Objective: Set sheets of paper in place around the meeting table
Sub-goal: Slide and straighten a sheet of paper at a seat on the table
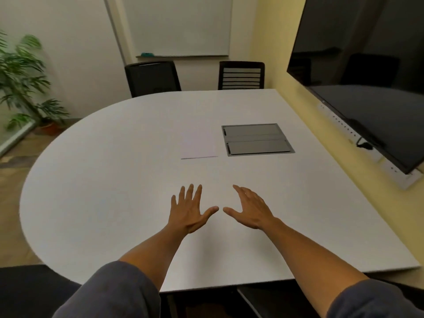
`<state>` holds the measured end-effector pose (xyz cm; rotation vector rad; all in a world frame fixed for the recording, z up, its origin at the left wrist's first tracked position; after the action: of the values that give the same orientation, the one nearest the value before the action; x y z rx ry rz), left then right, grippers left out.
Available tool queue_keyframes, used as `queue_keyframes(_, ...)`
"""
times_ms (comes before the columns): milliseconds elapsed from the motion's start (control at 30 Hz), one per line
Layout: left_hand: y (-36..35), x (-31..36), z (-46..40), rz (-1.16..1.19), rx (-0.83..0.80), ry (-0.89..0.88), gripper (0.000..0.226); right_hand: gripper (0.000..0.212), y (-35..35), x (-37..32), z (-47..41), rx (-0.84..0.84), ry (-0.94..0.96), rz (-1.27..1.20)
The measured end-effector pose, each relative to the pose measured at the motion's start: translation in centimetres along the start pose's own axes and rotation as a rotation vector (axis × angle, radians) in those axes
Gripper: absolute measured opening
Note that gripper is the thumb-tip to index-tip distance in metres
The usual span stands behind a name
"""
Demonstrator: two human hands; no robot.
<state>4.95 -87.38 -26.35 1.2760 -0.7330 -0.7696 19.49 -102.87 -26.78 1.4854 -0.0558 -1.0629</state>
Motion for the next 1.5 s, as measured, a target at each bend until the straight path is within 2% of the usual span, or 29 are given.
queue_keyframes(167, 0.8, 0.3, -1.6, 0.01, -0.001, 0.02, 0.105, 0.093, -0.6, -0.1, -2.8, -0.059, 0.006, -0.026)
queue_keyframes(367, 0.6, -2.0, -4.9, -0.019, -0.021, 0.024, 0.106, 0.093, -0.5, 0.2, -6.6, -0.047, 0.001, -0.091)
queue_keyframes(567, -0.1, -4.1, -11.3, -0.032, -0.029, -0.013, 0.114, 0.092, -0.9, 0.3, -11.9, -0.067, -0.067, -0.09)
queue_keyframes(833, -2.4, -8.5, -21.8, -0.007, -0.018, -0.044, 0.109, 0.098, -4.0, -0.7, -22.1, -0.045, -0.18, -0.119)
queue_keyframes(1033, -4.6, -11.5, -28.9, 0.021, -0.002, -0.036, 0.108, 0.099, -7.7, -0.2, -29.1, -0.195, -0.249, -0.06)
queue_keyframes(1333, -8.1, -13.2, -37.3, -0.047, -0.046, -0.108, 0.081, 0.098, -11.7, 0.5, -36.7, -0.365, -0.364, 0.003)
queue_keyframes(1500, -10.0, -13.2, -41.2, -0.069, -0.051, -0.123, 0.076, 0.091, -12.2, 1.3, -40.4, -0.354, -0.379, 0.056)
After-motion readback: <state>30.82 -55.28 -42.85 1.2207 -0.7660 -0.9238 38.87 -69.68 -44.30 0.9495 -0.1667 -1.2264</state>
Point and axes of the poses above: each hand's wrist, its own z-axis away from the middle knuckle, its own y-axis out of the back of the hand, x = y × z, the point moved 7 cm from there along -z, towards the middle knuckle, and after that the axes turned 11 degrees about -z, right-handed, at the moved point
